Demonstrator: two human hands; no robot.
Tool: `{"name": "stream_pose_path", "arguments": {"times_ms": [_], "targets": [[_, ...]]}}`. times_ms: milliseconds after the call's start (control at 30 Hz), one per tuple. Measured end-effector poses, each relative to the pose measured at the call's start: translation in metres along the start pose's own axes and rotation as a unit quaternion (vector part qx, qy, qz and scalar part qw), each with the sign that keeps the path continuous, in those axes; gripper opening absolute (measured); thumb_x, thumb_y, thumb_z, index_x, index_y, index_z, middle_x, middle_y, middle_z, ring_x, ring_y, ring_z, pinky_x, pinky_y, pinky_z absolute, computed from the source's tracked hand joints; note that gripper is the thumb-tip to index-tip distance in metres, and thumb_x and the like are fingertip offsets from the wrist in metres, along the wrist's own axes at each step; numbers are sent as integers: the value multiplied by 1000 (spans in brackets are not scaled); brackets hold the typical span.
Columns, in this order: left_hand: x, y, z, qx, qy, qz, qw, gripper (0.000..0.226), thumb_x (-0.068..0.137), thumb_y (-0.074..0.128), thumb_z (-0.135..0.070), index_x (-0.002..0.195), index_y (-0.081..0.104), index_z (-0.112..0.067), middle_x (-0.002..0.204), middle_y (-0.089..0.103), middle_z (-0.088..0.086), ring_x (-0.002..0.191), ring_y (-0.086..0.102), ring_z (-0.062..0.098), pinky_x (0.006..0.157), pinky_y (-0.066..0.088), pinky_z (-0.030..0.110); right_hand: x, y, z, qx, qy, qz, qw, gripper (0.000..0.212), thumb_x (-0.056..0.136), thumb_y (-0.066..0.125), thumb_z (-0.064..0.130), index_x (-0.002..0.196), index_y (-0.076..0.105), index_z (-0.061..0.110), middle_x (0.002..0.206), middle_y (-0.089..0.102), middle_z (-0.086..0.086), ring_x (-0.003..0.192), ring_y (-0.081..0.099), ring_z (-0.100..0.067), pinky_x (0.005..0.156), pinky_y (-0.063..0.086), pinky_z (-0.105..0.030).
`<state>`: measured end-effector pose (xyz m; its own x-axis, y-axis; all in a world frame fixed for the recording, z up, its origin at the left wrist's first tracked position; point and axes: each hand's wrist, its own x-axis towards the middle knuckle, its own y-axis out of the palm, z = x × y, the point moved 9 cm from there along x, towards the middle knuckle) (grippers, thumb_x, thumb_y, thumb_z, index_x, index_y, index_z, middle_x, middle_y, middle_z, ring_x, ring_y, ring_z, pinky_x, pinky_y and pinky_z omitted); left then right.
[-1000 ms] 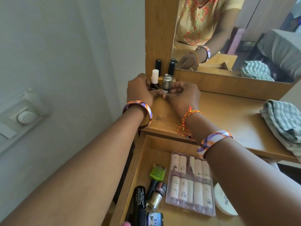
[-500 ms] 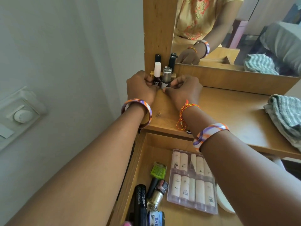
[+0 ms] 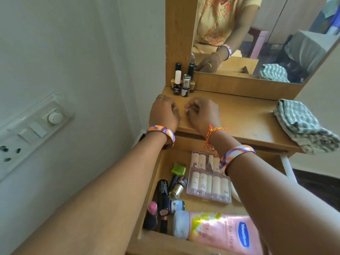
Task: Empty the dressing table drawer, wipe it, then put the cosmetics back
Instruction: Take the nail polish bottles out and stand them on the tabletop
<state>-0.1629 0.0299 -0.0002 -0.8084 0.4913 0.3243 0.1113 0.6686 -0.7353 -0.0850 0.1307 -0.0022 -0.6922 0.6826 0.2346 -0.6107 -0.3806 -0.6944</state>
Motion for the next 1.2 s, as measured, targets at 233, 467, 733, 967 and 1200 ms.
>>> {"name": "stream_pose_path", "arguments": {"times_ms": [233, 467, 733, 967, 1200], "targets": [[-61, -8, -25, 69, 112, 61, 989, 27, 89, 50, -8, 113, 61, -7, 127, 53, 11, 120, 45, 27, 89, 46, 36, -68, -3, 17, -138, -128, 44, 981, 37, 88, 49, 8, 122, 59, 15, 130, 58, -3, 124, 45, -27, 95, 37, -28], [-123, 12, -26, 272, 179, 194, 925, 18, 87, 53, -13, 103, 63, -11, 111, 61, 9, 108, 56, 28, 85, 45, 35, -123, 1, 3, -200, -134, 136, 961, 30, 84, 58, 11, 114, 61, 15, 156, 23, -1, 146, 8, -25, 110, 34, -39], [-138, 52, -2, 418, 155, 270, 853, 22, 91, 50, -24, 102, 67, -16, 104, 68, 6, 104, 59, 27, 104, 31, 40, -167, 30, -22, -254, -105, 259, 926, 33, 82, 64, 21, 115, 63, 25, 117, 62, -6, 110, 58, -28, 75, 49, -30], [-136, 55, 4, 407, 115, 285, 861, 20, 93, 50, -24, 103, 63, -14, 103, 68, 4, 103, 61, 25, 111, 22, 42, -175, 34, -14, -278, -140, 249, 917, 37, 91, 54, 19, 128, 50, 16, 118, 61, -10, 105, 59, -28, 64, 36, -26], [-139, 60, 6, 364, 71, 356, 858, 21, 92, 52, -22, 107, 62, -10, 108, 66, 8, 105, 59, 26, 109, 28, 41, -175, 39, -14, -272, -166, 243, 916, 37, 93, 51, 19, 130, 52, 18, 126, 53, -11, 112, 52, -29, 78, 44, -30]]}}
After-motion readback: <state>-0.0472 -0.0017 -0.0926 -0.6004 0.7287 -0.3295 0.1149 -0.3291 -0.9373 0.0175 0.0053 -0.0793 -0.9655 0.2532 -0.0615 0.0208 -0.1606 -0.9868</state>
